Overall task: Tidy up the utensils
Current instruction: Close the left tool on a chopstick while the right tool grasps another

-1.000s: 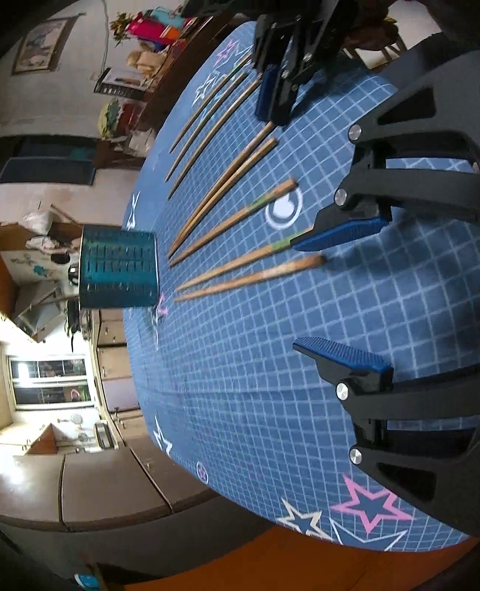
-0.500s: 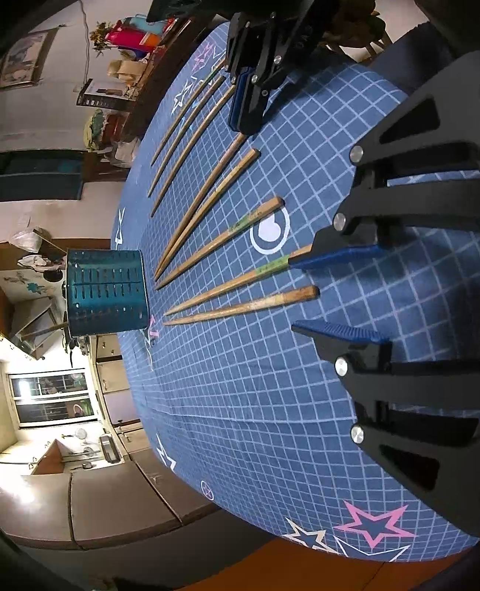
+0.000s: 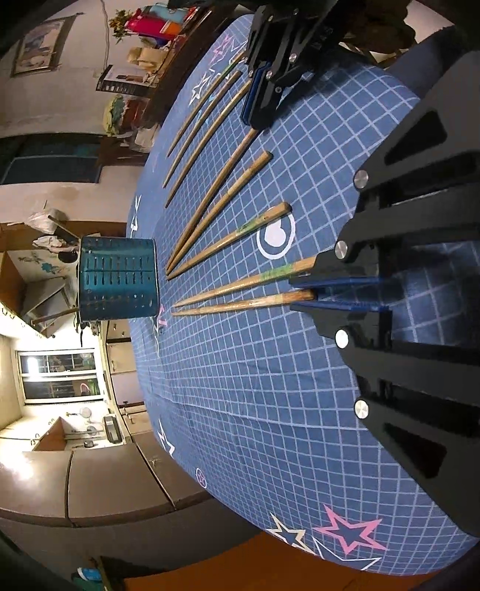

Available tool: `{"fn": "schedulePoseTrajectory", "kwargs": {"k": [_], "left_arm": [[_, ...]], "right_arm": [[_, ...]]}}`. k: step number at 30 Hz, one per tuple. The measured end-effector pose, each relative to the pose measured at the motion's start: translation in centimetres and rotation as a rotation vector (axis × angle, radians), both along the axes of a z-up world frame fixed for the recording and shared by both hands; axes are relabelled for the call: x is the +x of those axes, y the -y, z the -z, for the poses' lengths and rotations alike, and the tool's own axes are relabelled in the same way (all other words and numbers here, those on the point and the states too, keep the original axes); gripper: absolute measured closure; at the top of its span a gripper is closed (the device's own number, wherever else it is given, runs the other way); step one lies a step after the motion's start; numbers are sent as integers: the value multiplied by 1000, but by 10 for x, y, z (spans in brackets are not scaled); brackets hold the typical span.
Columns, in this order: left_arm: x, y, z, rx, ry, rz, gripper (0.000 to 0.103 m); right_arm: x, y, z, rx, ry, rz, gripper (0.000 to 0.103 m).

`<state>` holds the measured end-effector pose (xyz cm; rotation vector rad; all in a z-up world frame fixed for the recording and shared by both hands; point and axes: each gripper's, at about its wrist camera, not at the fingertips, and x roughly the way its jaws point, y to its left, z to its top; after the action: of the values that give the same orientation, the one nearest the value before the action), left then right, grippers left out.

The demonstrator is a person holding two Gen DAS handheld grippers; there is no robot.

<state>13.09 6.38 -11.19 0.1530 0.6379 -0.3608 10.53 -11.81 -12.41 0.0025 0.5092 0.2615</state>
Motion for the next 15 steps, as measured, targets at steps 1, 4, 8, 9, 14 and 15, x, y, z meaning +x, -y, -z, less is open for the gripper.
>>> {"fn": "schedulePoseTrajectory", "kwargs": {"k": [1,4,8,9,14,15], "left_arm": [[-1,0,0,-2,1,-3,98],[-4,-4,-4,-12,14,-16,98],[-10,-13,-18,-38,52,-35,98],[-12,-15,-22,-42,61,-37,98],[-25,-21,-51,-66,134,-40,98],[-27,-21,-56,-69,146,-39,98]], "right_arm": [[-1,1,-2,3,6,1,95],[-7,5,-11,6,35,4,95],[-16,9,-30,7,83,3,95],[-18,10,-34,6,95,3,96],[-27,21,-65,9,164,8,96],[-28,23,-70,9,173,8,96]]}}
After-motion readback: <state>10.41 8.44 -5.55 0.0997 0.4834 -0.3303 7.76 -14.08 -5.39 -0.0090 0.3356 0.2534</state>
